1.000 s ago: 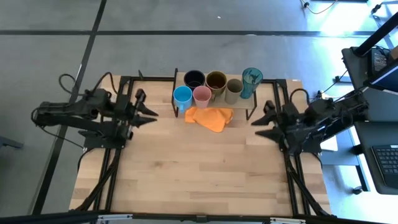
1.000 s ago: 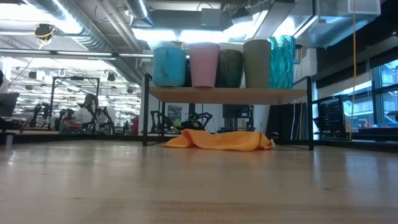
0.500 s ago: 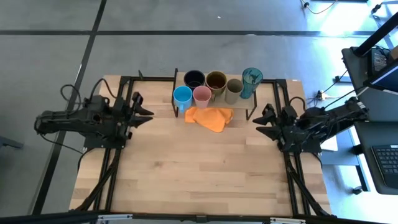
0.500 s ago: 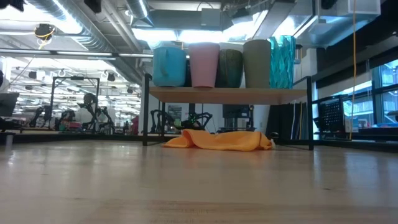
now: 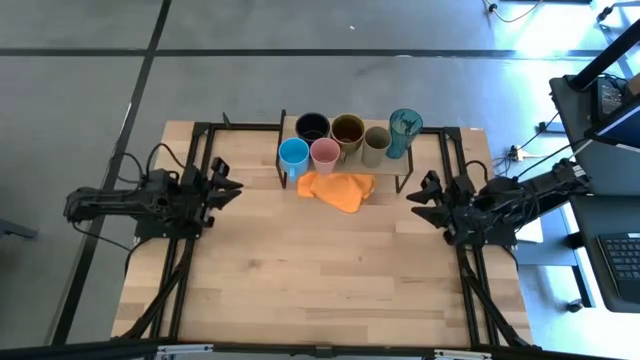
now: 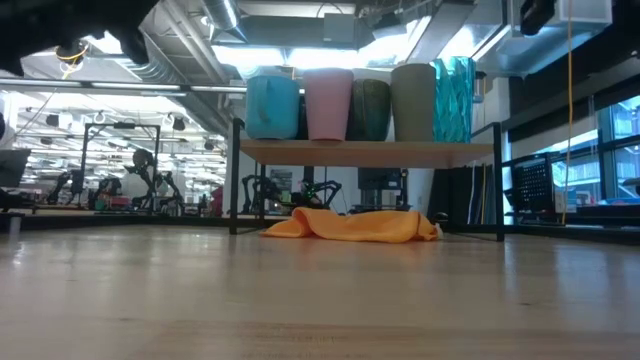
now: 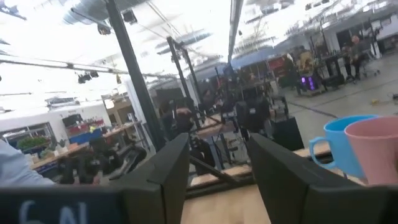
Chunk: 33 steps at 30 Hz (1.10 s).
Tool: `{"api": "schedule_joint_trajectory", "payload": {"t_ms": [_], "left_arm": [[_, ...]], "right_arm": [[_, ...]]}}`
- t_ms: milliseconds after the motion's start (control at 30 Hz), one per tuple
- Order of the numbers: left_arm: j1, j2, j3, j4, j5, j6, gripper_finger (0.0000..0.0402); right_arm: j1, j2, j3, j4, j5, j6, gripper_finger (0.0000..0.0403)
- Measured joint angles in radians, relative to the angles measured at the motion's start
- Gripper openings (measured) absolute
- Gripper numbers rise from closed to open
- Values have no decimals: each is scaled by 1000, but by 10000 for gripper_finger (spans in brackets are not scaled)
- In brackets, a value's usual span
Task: Stack small to large cups/mugs on shelf
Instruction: Return to Home Position
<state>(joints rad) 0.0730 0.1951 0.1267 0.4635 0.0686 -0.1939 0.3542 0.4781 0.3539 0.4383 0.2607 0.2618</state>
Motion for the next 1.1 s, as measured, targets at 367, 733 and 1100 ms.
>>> {"api": "schedule_joint_trajectory", "payload": {"t_ms": [367,733,1100], "left_arm": [[40,-80,-87,-6,-30,-68,71],[213,-83,-90,-72,68,-144,71],[395,-83,-90,-89,226,-171,71]], "right_arm": [[0,-154,-104,2,0,-32,168],[-87,-275,-109,-203,-79,61,168],[-295,-397,-104,-413,-211,76,168]]}}
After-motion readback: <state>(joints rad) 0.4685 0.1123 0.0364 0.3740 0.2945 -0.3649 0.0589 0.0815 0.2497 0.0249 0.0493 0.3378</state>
